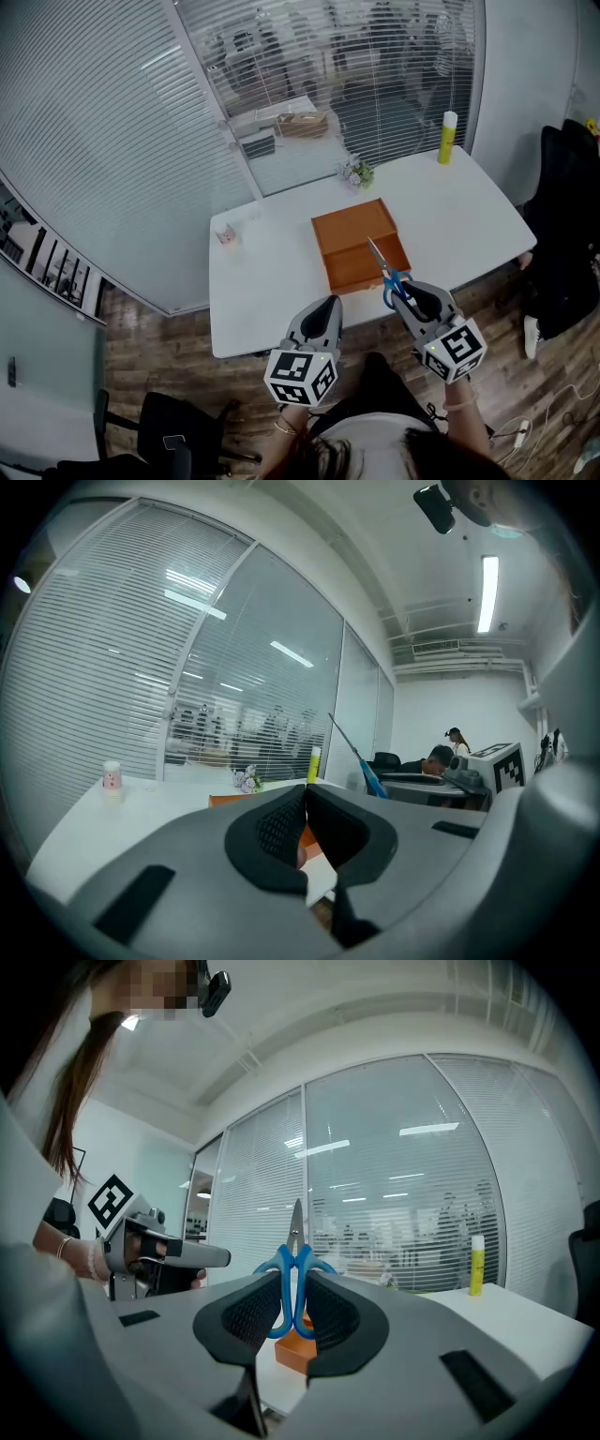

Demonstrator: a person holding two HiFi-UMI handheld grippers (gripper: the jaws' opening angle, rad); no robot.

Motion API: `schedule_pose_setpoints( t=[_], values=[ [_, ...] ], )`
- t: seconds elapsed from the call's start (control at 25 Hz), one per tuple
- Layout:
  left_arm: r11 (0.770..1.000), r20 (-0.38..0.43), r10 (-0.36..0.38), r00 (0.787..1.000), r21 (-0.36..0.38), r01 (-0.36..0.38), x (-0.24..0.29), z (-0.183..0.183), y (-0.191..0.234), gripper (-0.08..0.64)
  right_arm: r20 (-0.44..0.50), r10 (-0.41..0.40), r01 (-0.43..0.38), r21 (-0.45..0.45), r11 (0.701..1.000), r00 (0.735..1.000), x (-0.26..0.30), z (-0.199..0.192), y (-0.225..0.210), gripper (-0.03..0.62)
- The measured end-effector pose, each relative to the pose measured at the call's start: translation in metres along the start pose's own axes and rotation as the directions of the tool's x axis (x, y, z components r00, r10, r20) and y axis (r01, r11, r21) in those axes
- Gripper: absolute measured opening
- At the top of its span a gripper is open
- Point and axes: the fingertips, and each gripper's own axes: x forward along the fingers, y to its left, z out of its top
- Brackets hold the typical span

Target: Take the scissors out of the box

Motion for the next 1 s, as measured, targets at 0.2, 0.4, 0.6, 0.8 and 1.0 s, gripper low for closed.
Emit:
schedule_pose_setpoints(
  t=[0.2,0.4,0.6,0.8,1.0],
  values=[
    [1.000,-0.002,-0.010,1.000,0.003,0.010,0.007,0.000,-0.004,0.020,0.003,-0.005,0.005,-0.002,1.000,1.000,-0.002,0.001,-0.005,0.110],
    [1.000,-0.007,-0.022,1.000,0.005,0.022,0.015,0.001,-0.006,0.018,0.003,-0.010,0.010,0.001,1.000,1.000,-0.001,0.002,-0.011,0.110],
    [1.000,-0.011,-0.026,1.000,0.004,0.026,0.023,0.002,-0.005,0.018,0.000,-0.005,0.005,0.003,1.000,1.000,0.003,0.001,-0.014,0.110],
    [0.999,-0.015,-0.030,0.999,0.010,0.030,0.029,0.001,-0.006,0.020,0.001,0.001,-0.001,0.004,1.000,1.000,0.006,0.001,-0.016,0.110],
    [0.999,-0.023,-0.033,0.999,0.009,0.033,0.035,0.000,-0.001,0.018,0.002,0.006,-0.006,0.002,1.000,1.000,0.013,0.003,-0.018,0.110]
  ],
)
